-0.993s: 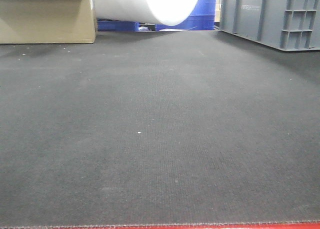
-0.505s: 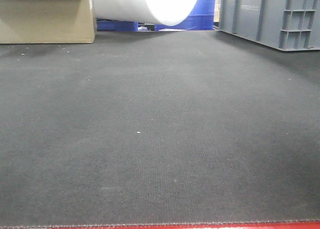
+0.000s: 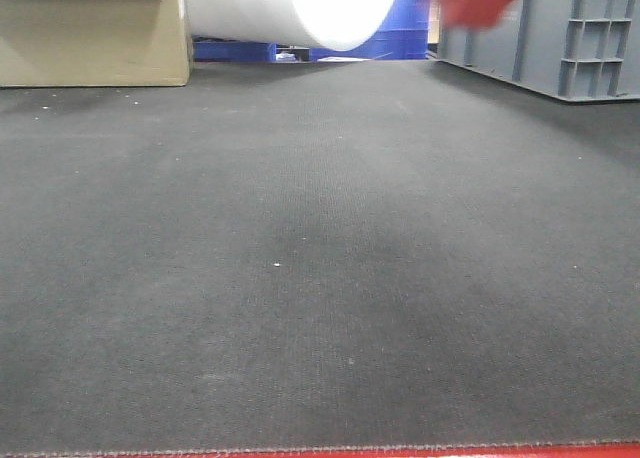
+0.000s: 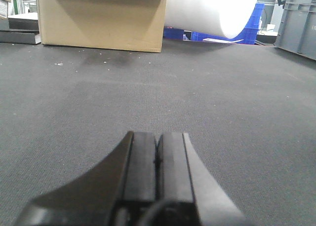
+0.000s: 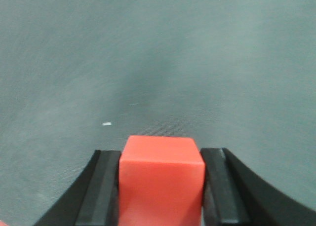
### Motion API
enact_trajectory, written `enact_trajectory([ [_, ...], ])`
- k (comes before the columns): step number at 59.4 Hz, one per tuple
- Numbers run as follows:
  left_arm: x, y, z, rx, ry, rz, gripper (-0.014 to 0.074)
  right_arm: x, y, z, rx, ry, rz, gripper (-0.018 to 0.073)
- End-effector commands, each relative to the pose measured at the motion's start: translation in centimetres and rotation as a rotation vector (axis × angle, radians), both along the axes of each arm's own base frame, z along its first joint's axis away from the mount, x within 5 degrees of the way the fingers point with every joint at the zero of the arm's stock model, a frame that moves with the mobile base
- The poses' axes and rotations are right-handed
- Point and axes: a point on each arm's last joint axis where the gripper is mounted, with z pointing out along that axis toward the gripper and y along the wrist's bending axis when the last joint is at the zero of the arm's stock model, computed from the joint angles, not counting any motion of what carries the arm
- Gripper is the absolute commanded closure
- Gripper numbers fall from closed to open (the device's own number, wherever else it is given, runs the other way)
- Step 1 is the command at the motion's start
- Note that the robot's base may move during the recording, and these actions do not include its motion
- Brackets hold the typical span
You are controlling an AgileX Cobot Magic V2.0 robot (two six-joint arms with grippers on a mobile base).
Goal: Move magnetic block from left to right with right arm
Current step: 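Lower the red cube onto the table with the right gripper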
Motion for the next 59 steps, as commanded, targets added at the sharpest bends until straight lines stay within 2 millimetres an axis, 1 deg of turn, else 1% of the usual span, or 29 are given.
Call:
enact_trajectory([
  [1, -0.1, 0.0, 0.6, -0.010, -0.093, 0.000, 0.0713, 1.5, 2.5, 0.7, 0.002, -0.020, 0.036, 0.0386],
  [8, -0.1, 0.0, 0.6, -0.010, -0.093, 0.000, 0.0713, 3.5, 6.1, -1.6, -0.055, 0.070, 0.064, 0.0386],
  [10, -0.1, 0.0, 0.6, -0.010, -0.093, 0.000, 0.0712, 3.9, 6.8, -2.0, -0.061, 0.083, 0.067, 0.0386],
  [13, -0.1, 0.0, 0.6, -0.010, -0.093, 0.000, 0.0712, 4.5, 7.9, -3.2, -0.077, 0.116, 0.067, 0.0386],
  [18, -0.1, 0.0, 0.6, -0.010, -0.093, 0.000, 0.0713, 5.3, 9.0, -4.7, -0.087, 0.148, 0.057, 0.0386],
  [24, -0.1, 0.0, 0.6, -0.010, -0.093, 0.000, 0.0713, 5.9, 9.7, -6.5, -0.108, 0.174, 0.053, 0.0386],
  [30, -0.1, 0.0, 0.6, -0.010, -0.093, 0.000, 0.0713, 6.3, 9.9, -7.6, -0.134, 0.186, 0.053, 0.0386],
  [37, -0.1, 0.0, 0.6, -0.010, -0.093, 0.000, 0.0713, 6.7, 10.1, -8.7, -0.159, 0.198, 0.055, 0.0386],
  [45, -0.1, 0.0, 0.6, -0.010, -0.093, 0.000, 0.0713, 6.8, 10.2, -9.2, -0.170, 0.203, 0.055, 0.0375],
  [48, -0.1, 0.0, 0.6, -0.010, -0.093, 0.000, 0.0713, 6.8, 10.2, -9.2, -0.169, 0.201, 0.055, 0.0323],
  [50, -0.1, 0.0, 0.6, -0.010, -0.093, 0.000, 0.0713, 6.8, 10.2, -9.2, -0.169, 0.200, 0.055, 0.0252],
  [53, -0.1, 0.0, 0.6, -0.010, -0.093, 0.000, 0.0713, 6.9, 10.2, -9.0, -0.165, 0.196, 0.056, 0.0104],
  [55, -0.1, 0.0, 0.6, -0.010, -0.093, 0.000, 0.0713, 6.9, 10.3, -8.9, -0.164, 0.195, 0.055, 0.0027],
  [57, -0.1, 0.0, 0.6, -0.010, -0.093, 0.000, 0.0712, 6.9, 10.3, -8.8, -0.161, 0.190, 0.055, -0.0080],
  [58, -0.1, 0.0, 0.6, -0.010, -0.093, 0.000, 0.0713, 6.9, 10.3, -8.7, -0.159, 0.189, 0.055, -0.0093],
  [59, -0.1, 0.0, 0.6, -0.010, -0.093, 0.000, 0.0713, 6.9, 10.3, -8.5, -0.157, 0.186, 0.055, -0.0082],
])
